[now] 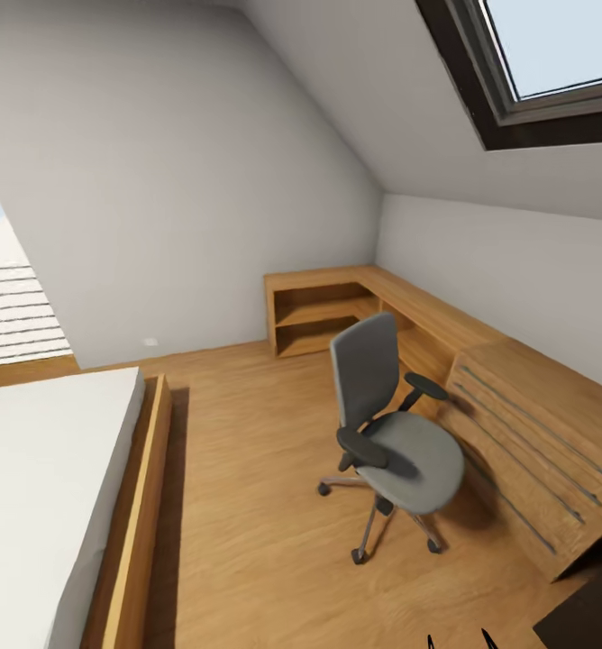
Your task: In the bedroom, organize the workspace by keeping the computer under the desk, ensuring the monitor is on the desk, placing the keyboard on the desk next to the monitor, placing the mouse on the desk next to the keyboard, moving the folder from the swivel chair onto the desk next to the mouse, stacking the notebook on top of the folder with the pen on top of the notebook, and positioning the swivel chair next to the desk.
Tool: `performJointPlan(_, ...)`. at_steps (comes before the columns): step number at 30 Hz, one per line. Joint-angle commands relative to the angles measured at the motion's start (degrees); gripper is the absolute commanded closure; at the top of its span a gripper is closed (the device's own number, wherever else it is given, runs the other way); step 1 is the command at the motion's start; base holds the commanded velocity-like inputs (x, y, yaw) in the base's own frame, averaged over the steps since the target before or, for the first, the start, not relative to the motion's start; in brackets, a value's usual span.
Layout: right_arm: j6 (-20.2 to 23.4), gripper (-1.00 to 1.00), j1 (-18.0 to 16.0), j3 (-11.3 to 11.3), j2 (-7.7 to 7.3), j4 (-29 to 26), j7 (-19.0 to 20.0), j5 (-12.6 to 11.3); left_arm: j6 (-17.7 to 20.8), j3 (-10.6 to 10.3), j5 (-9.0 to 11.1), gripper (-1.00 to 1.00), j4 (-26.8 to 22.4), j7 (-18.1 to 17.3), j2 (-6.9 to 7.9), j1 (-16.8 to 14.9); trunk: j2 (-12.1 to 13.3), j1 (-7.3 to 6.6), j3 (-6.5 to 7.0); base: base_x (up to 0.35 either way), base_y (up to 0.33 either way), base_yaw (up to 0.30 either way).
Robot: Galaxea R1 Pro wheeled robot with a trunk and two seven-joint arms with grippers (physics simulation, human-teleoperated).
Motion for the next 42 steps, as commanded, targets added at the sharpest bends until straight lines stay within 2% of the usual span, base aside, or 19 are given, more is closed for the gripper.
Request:
performJointPlan(1, -0.2, -1.00, -0.1, -0.1, -0.01, 0.1, -0.5, 0.6, -0.1, -0.5, 0.2, -1.00, 0.0, 0.3, -0.02, -0.1, -0.1, 0.06, -0.12, 0.269, 0.000, 0.279)
performJointPlan(18, 0.9, -1.00, -0.1, 0.0, 0.05, 0.1, -0.5, 0.6, -0.1, -0.5, 0.2, -1.00, 0.0, 0.3, -0.02, -0.1, -0.1, 0.06, -0.12, 0.294, -0.032, 0.282)
performJointPlan(36, 1.2, -1.00, -0.1, 0.0, 0.00, 0.1, -0.3, 0.7, -0.1, -0.5, 0.2, -1.00, 0.0, 0.3, -0.02, -0.1, -0.1, 0.06, -0.12, 0.043, -0.007, 0.282)
performJointPlan(42, 1.7, -1.00, -0.1, 0.0, -0.07, 0.0, -0.1, 0.7, 0.0, -0.5, 0.2, -1.00, 0.0, 0.3, -0.02, -0.1, -0.1, 0.06, -0.12, 0.160, 0.000, 0.125)
